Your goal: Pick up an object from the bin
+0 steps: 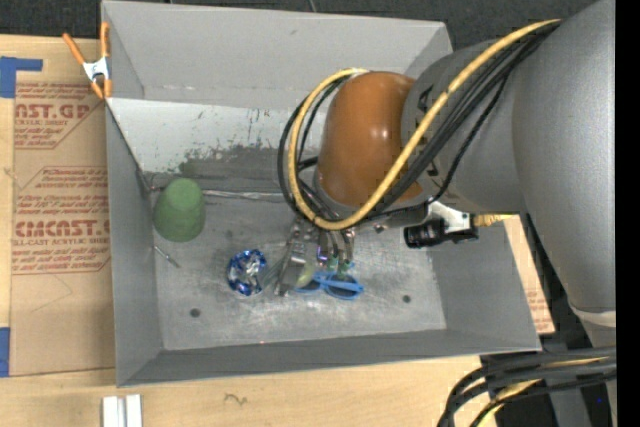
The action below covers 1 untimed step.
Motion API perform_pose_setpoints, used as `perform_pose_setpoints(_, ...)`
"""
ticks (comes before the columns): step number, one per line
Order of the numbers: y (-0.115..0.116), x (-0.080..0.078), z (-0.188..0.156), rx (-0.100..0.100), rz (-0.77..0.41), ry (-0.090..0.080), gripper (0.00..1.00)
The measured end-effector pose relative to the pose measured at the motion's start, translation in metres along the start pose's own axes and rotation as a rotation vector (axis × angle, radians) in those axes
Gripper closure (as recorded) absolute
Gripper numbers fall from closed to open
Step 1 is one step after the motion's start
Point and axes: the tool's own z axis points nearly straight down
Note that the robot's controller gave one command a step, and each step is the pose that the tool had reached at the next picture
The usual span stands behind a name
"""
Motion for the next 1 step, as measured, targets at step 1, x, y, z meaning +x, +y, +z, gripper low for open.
perform_pose_setpoints(1, 0.0010, -0.0007, -0.0391, 0.000, -0.001, -0.001, 1.00)
